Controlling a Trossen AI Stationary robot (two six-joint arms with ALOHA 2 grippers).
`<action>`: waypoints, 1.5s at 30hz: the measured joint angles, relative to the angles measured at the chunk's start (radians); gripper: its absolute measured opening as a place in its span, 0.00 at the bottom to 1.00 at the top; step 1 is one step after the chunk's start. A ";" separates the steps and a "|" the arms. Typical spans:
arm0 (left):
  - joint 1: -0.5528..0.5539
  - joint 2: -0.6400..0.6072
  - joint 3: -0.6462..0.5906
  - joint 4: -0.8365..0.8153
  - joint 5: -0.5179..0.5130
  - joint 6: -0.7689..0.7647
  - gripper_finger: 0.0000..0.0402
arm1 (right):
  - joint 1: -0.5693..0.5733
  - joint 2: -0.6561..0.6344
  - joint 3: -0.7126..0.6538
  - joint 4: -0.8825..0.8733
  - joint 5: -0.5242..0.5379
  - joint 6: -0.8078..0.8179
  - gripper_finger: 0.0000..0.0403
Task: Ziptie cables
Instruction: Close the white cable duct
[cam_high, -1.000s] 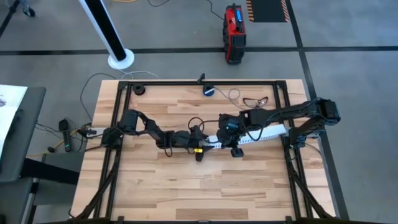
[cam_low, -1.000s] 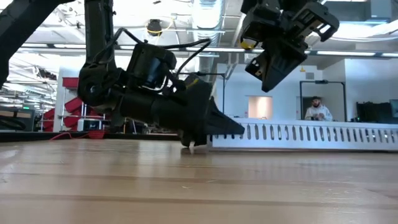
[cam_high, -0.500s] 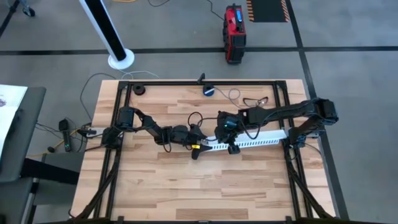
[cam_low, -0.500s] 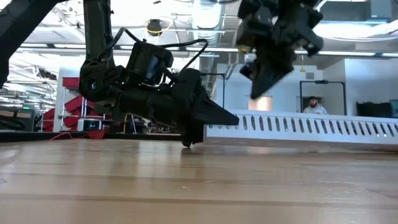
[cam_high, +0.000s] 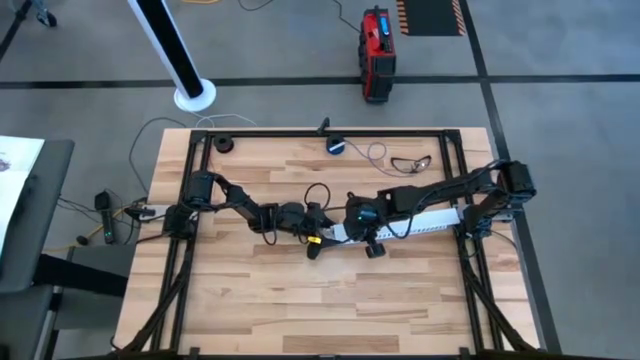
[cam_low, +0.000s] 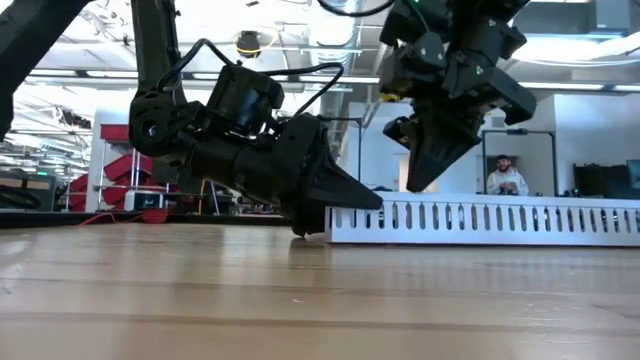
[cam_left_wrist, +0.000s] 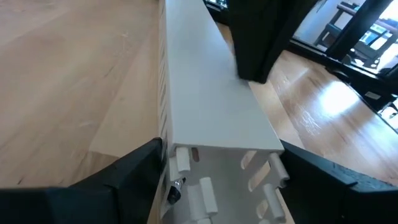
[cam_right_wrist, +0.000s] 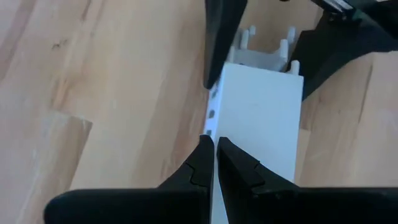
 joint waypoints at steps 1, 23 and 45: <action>0.001 -0.001 0.000 -0.001 0.011 -0.006 0.70 | 0.000 0.003 -0.002 0.001 0.001 0.000 0.04; -0.076 -0.031 -0.027 -0.118 -0.105 -0.001 0.70 | -0.037 0.001 -0.152 0.202 -0.019 0.051 0.04; -0.326 -0.109 -0.114 -0.212 -0.748 -0.283 0.70 | -0.054 0.076 -0.155 0.363 0.013 0.126 0.04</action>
